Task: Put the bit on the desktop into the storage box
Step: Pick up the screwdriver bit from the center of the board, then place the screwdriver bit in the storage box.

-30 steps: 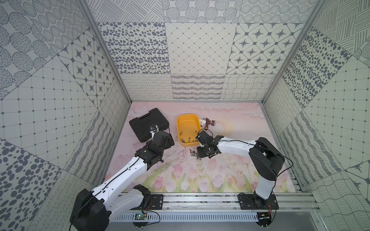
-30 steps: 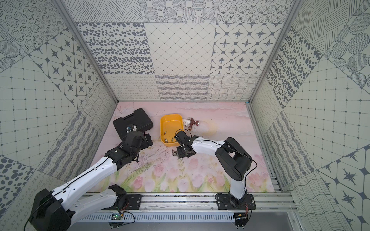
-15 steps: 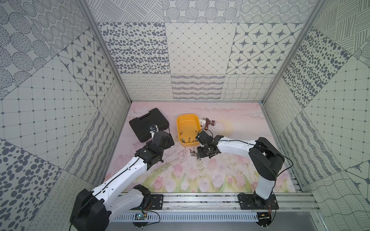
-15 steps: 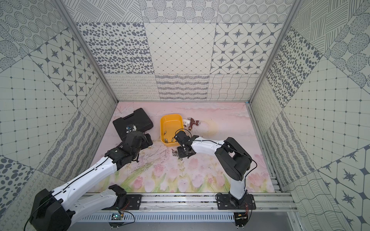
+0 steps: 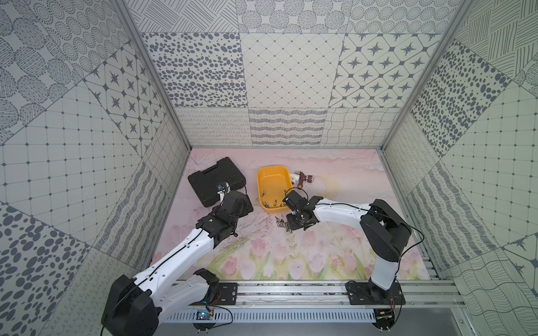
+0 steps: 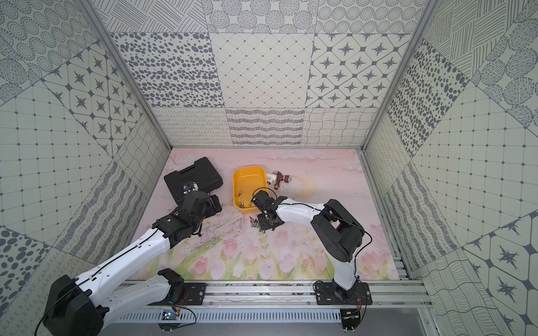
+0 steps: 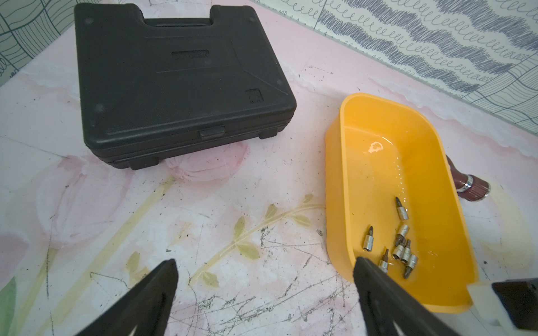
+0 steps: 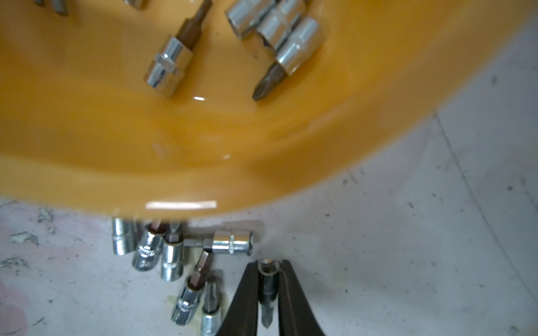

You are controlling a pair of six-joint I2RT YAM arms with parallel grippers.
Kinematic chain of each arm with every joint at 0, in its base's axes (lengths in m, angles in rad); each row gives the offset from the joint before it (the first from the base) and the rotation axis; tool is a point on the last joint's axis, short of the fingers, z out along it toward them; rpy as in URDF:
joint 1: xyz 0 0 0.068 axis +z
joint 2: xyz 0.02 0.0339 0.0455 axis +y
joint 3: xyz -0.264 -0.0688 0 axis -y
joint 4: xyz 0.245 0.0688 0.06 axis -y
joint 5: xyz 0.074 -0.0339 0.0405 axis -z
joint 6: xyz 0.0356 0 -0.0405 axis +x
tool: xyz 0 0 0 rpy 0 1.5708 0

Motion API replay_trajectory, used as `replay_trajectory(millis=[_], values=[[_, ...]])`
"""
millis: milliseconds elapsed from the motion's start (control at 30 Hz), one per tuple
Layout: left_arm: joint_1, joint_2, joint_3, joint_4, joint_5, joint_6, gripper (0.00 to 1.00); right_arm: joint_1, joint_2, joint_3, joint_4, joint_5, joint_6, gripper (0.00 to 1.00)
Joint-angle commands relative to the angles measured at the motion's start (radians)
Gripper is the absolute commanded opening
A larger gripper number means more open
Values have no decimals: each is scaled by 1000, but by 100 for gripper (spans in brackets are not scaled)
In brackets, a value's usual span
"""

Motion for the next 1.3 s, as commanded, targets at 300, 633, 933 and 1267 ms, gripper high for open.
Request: replay_trajectory(millis=[300,633,933,1267], values=[[8,-20,0,-11,-25,6,99,-16,-92,17,-62,-25,-18,10],[12,-12,-1,-5,-6,5,99,-41,-167,123,-63,-42,-65,10],[16,1,-1,3,14,6,99,-72,-59,344,-64,-40,-149,10],[21,8,7,15,24,15,99,-95,127,547,-64,-11,-217,10]])
